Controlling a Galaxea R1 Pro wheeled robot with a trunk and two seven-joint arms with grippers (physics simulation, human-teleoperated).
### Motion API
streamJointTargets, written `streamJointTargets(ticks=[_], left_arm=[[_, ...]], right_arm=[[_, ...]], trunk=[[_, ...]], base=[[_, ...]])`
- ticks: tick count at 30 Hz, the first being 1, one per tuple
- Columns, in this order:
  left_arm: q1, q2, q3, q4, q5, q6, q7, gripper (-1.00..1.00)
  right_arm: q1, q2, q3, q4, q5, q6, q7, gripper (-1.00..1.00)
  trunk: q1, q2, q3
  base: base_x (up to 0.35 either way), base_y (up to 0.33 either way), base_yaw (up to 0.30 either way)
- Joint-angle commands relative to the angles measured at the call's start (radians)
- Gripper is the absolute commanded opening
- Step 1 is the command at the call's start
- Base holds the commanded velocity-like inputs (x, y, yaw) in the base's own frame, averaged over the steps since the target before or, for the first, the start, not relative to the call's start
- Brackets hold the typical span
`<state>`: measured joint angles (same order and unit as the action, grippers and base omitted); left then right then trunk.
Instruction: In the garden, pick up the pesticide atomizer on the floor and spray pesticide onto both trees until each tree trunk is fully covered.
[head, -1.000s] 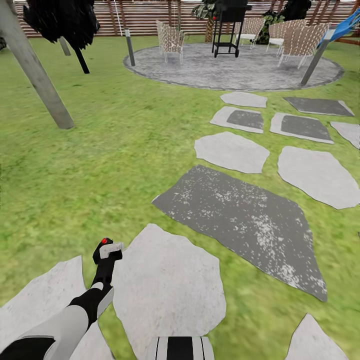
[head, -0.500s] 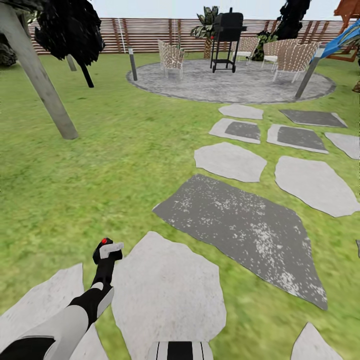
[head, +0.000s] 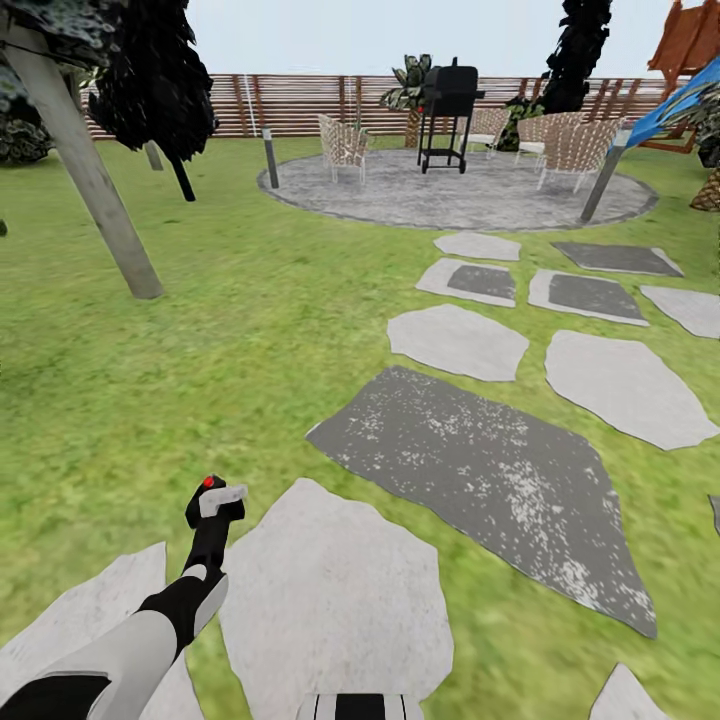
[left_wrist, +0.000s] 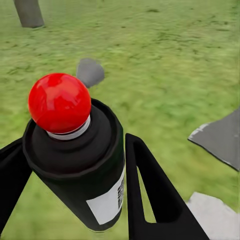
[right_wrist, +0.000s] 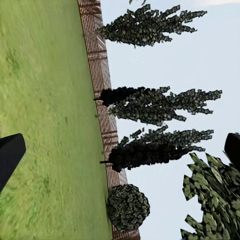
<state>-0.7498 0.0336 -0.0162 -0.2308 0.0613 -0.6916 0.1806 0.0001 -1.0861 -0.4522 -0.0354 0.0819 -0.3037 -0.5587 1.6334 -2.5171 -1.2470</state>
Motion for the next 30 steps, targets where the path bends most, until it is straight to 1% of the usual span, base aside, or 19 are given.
streamJointTargets(ticks=[1, 30], left_arm=[[0.0, 0.0, -0.002, 0.001, 0.006, -0.003, -0.001, -1.0], [-0.001, -0.001, -0.002, 0.001, 0.006, -0.003, -0.001, -1.0]], right_arm=[[0.0, 0.0, -0.008, 0.0, 0.009, -0.003, -0.001, 1.0], [0.0, 0.002, -0.006, 0.0, 0.009, -0.003, 0.004, 1.0]], trunk=[[-0.001, 0.0, 0.003], [-0.014, 0.007, 0.116]], base=[[0.0, 0.0, 0.0], [0.0, 0.0, 0.0]])
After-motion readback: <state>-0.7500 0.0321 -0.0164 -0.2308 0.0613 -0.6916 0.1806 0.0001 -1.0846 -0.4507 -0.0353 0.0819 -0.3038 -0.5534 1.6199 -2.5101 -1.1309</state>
